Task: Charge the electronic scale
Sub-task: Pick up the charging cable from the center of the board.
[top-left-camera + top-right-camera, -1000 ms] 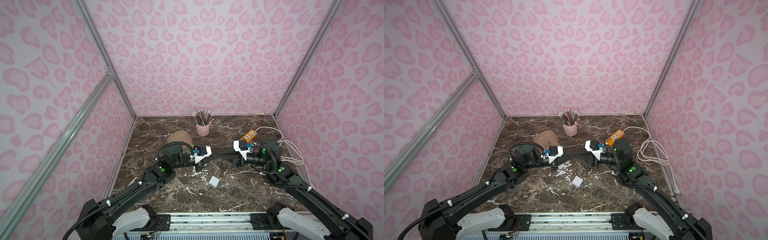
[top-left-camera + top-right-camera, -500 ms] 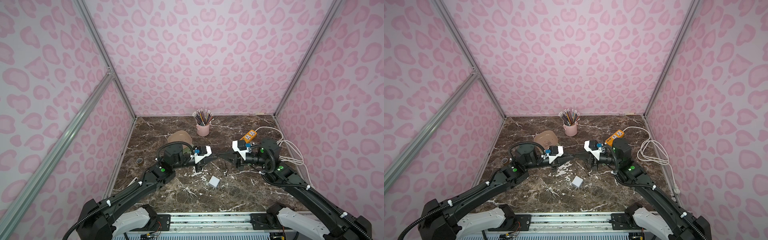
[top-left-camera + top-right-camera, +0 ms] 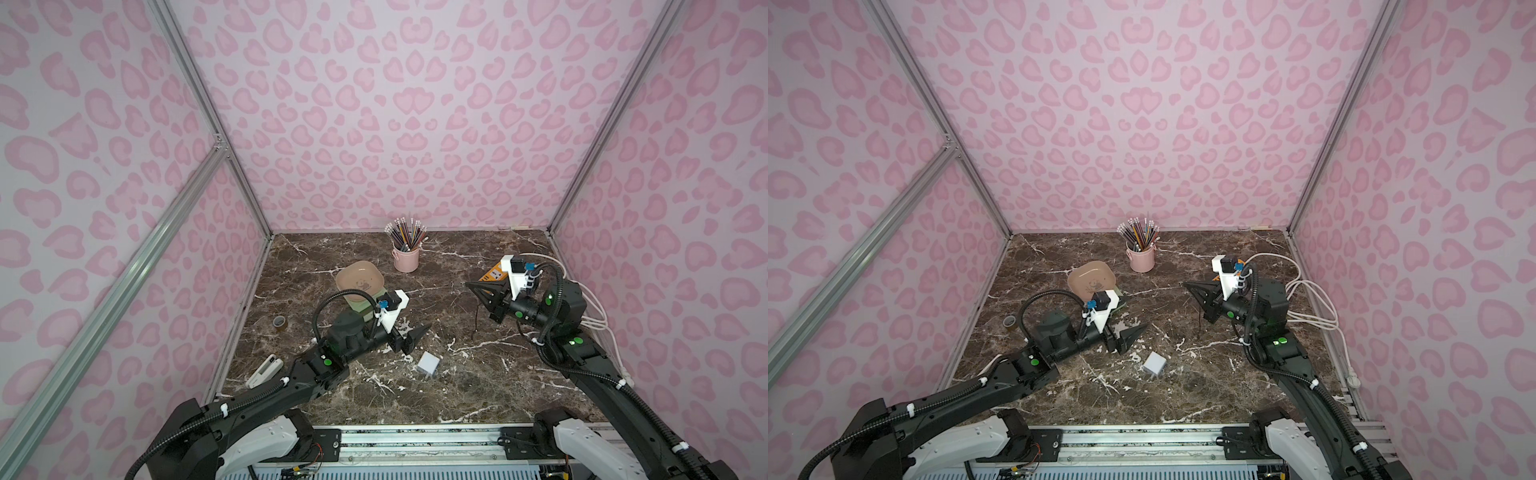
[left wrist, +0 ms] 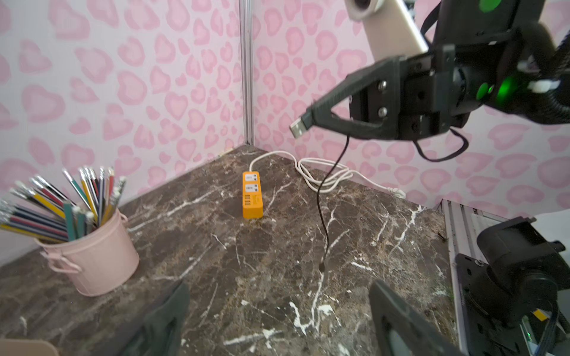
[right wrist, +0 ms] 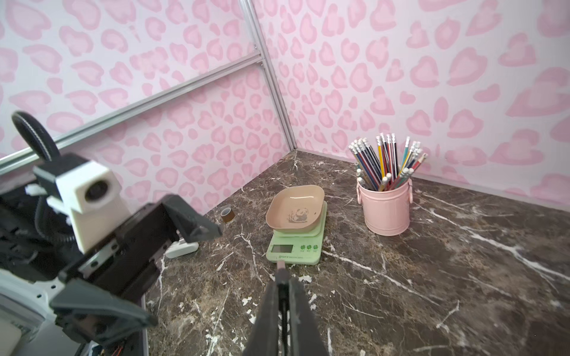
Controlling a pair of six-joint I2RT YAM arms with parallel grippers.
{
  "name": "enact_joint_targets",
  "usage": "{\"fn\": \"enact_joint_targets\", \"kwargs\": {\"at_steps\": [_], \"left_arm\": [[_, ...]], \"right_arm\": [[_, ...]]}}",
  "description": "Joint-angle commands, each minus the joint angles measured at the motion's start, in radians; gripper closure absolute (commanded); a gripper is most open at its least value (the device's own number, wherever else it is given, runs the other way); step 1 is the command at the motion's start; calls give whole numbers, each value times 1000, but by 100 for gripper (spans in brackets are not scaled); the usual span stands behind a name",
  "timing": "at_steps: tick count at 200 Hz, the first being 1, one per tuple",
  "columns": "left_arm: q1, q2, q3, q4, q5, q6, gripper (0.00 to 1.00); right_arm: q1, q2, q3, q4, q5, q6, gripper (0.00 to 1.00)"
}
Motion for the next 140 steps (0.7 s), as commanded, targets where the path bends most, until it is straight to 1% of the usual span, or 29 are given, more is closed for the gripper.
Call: {"fn": "enact_joint_targets", "kwargs": {"at_steps": [1,13,45,66,101,114,140], "left_arm": [[-64,59,8,-29,-179,-103,8],[-102,112,24,-66,-234,-140,8],[-185,232,47,-95,-283,-170,6],[-232,322,101,-150,-333,-178,6],[-282,445,166,-228,-381,-210,5],[-294,468,167,-248,-399,-234,5],[-303,505,162,-257,-395,-265,5]], "right_arm": [[-21,-25,-21,-35,38,125,100],[-35,-38,-40,-49,42,166,100],[-48,-48,-34,-142,69,212,100],[-63,-36,-15,-202,91,241,100],[-92,2,2,-245,73,278,100],[-93,13,10,-257,73,279,100],[-95,35,14,-261,64,284,100]]}}
